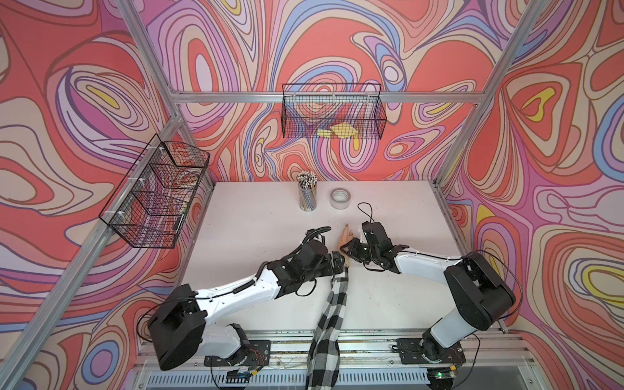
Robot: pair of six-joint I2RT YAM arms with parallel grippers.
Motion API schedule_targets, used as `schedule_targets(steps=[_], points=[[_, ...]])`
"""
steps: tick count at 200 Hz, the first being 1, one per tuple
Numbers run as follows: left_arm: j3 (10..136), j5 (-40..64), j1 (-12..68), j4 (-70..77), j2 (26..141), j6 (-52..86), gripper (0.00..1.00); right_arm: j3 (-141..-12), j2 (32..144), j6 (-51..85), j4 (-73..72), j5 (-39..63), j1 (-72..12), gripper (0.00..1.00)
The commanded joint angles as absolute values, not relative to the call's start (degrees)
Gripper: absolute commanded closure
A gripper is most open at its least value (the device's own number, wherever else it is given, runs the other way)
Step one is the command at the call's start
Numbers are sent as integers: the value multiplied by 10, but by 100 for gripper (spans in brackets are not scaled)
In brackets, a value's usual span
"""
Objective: Take off the watch
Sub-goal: Adjust the hand at the center of the board.
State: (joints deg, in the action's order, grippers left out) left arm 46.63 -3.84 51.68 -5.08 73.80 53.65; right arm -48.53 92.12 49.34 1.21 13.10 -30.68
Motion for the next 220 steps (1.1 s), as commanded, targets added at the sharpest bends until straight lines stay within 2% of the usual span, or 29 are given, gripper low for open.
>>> schedule_targets(steps=[1, 37, 53, 80, 127, 171, 187, 201, 220], points=[[446, -102, 493, -133, 704, 523, 4, -556, 904, 446, 181, 49, -329, 84], [412, -86, 404, -147, 666, 512, 4, -647, 943, 444, 324, -65, -373, 87], [405, -73, 366, -146, 665, 498, 4, -693, 971, 453, 382, -110, -390, 91], [390, -26, 308, -134, 673, 487, 4, -779, 1026, 462, 478, -177, -417, 92], [376, 17, 254, -110, 693, 474, 4, -910, 1133, 476, 605, -253, -447, 90], [346, 28, 238, -92, 674, 475, 4, -1018, 1235, 478, 700, -300, -473, 87], [336, 27, 236, -90, 668, 477, 5, -1044, 1257, 478, 714, -298, -479, 78], [327, 26, 235, -86, 662, 486, 5, -1062, 1269, 474, 715, -287, -483, 64], [322, 26, 235, -83, 658, 495, 5, -1079, 1279, 467, 697, -255, -489, 52]])
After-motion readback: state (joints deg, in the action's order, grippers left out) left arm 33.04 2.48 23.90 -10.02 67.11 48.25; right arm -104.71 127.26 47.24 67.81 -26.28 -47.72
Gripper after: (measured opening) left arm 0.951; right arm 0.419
